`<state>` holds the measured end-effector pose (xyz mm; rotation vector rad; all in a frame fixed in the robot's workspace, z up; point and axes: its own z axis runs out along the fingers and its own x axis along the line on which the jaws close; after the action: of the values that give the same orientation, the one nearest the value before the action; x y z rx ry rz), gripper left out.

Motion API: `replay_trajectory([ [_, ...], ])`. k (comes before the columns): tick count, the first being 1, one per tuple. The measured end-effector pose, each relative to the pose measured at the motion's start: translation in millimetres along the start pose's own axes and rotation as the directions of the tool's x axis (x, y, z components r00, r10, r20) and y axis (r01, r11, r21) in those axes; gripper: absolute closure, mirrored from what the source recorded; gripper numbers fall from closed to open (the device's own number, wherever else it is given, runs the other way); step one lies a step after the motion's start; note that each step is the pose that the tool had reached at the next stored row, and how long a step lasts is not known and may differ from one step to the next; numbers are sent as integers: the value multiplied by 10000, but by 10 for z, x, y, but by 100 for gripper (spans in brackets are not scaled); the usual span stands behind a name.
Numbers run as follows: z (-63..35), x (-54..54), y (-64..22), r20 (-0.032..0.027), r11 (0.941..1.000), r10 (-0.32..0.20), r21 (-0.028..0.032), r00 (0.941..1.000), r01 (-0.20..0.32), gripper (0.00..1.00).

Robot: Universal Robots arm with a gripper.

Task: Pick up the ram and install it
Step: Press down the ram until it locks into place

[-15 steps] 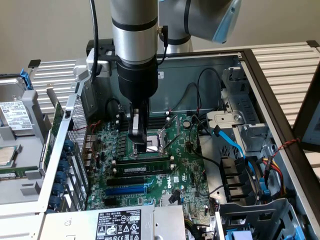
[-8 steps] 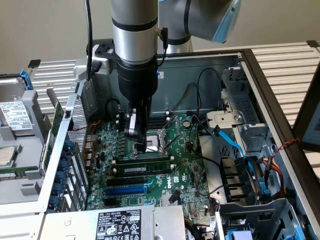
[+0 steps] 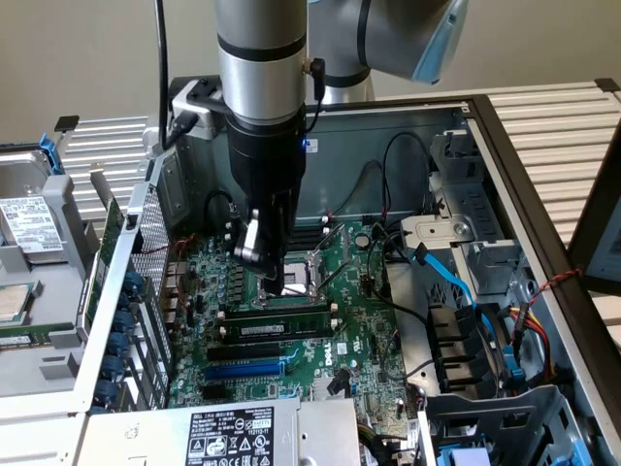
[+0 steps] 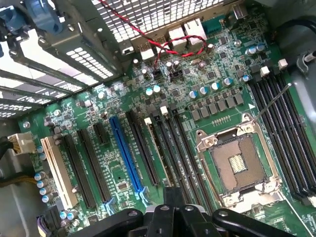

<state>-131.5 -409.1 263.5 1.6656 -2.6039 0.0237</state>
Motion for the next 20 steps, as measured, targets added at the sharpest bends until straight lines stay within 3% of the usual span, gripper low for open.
replay_trajectory([
  [7,2,0,0,12,9945,1049,-54,9945,-1049,90],
  [15,10,-1,0,18,9735,2285,-119,9735,-2285,90],
  [20,10,-5,-12,-91,9659,2588,-47,9659,-2589,90],
])
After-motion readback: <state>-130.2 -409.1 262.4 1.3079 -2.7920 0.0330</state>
